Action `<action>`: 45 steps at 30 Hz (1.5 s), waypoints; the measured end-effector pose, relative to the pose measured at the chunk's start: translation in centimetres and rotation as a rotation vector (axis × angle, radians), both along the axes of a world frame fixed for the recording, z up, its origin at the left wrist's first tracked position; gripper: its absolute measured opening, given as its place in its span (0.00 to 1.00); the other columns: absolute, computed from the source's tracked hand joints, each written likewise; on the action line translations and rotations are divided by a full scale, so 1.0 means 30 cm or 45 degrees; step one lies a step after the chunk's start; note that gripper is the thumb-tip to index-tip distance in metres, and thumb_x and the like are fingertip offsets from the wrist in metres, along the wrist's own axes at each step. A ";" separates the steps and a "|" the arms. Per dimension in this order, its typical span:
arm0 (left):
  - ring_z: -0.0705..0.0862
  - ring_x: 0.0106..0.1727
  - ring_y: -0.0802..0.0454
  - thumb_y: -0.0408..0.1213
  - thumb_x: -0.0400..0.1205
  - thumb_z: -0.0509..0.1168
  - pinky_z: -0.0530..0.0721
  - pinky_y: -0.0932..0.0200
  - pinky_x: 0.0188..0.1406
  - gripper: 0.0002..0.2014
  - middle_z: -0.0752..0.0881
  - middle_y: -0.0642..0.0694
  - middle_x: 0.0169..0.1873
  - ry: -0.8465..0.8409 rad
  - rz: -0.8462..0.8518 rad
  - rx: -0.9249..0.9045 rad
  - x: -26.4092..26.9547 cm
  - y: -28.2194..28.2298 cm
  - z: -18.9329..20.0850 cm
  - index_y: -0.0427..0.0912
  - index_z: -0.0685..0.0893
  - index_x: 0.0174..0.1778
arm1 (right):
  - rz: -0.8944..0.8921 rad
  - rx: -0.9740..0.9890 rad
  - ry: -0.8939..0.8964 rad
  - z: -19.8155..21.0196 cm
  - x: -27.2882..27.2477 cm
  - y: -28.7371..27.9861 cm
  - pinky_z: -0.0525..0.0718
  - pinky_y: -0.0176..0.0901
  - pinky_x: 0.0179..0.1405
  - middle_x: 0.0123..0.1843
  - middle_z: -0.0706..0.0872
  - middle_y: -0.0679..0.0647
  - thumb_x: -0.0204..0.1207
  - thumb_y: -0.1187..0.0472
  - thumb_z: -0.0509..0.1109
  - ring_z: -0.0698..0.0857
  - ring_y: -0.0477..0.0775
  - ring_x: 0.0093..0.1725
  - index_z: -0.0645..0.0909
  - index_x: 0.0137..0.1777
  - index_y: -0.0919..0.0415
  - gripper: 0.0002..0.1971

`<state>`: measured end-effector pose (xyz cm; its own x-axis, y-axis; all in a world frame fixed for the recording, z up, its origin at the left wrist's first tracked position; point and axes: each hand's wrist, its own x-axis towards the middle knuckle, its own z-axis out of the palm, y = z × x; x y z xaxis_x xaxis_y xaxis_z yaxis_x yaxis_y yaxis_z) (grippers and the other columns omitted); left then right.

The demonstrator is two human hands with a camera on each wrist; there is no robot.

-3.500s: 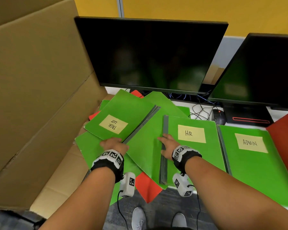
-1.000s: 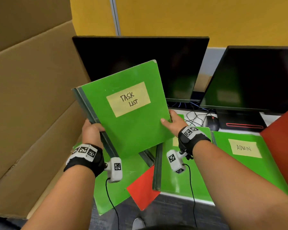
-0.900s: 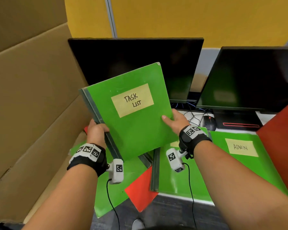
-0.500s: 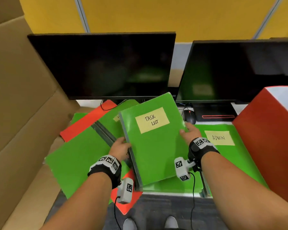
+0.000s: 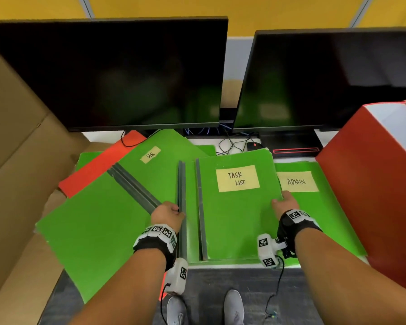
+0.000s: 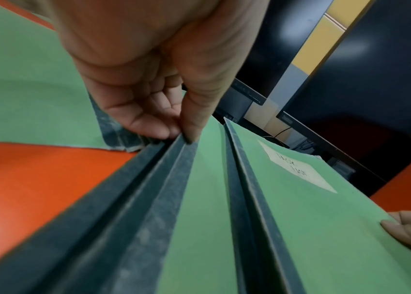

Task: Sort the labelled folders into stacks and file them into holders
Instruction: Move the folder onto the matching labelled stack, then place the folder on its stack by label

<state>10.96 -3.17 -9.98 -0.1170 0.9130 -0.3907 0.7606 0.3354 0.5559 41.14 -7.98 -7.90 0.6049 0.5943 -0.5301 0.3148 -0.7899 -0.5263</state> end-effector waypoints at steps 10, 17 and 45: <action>0.82 0.58 0.32 0.29 0.85 0.54 0.75 0.53 0.45 0.14 0.82 0.27 0.59 0.030 0.164 -0.135 0.017 0.061 -0.022 0.26 0.78 0.60 | -0.042 0.081 0.065 -0.026 0.053 -0.004 0.80 0.44 0.45 0.61 0.78 0.61 0.82 0.66 0.59 0.78 0.56 0.44 0.64 0.79 0.55 0.25; 0.83 0.59 0.33 0.26 0.84 0.56 0.81 0.48 0.52 0.15 0.83 0.30 0.59 -0.016 0.505 -0.143 -0.082 0.077 -0.011 0.29 0.72 0.67 | -0.144 0.142 0.074 -0.027 0.088 0.010 0.81 0.48 0.45 0.51 0.78 0.59 0.81 0.69 0.57 0.79 0.57 0.41 0.66 0.77 0.52 0.26; 0.72 0.71 0.33 0.42 0.84 0.61 0.73 0.35 0.69 0.19 0.70 0.36 0.73 0.459 0.268 -0.152 -0.379 0.101 0.058 0.44 0.74 0.71 | -0.348 0.203 0.136 -0.028 -0.012 0.040 0.81 0.46 0.38 0.78 0.70 0.56 0.78 0.72 0.54 0.83 0.56 0.48 0.62 0.80 0.48 0.32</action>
<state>-0.40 -0.14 -8.25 -0.4443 0.8054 -0.3925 0.8070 0.5500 0.2150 40.78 -6.79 -8.75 0.6991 0.4984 -0.5127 0.0392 -0.7426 -0.6686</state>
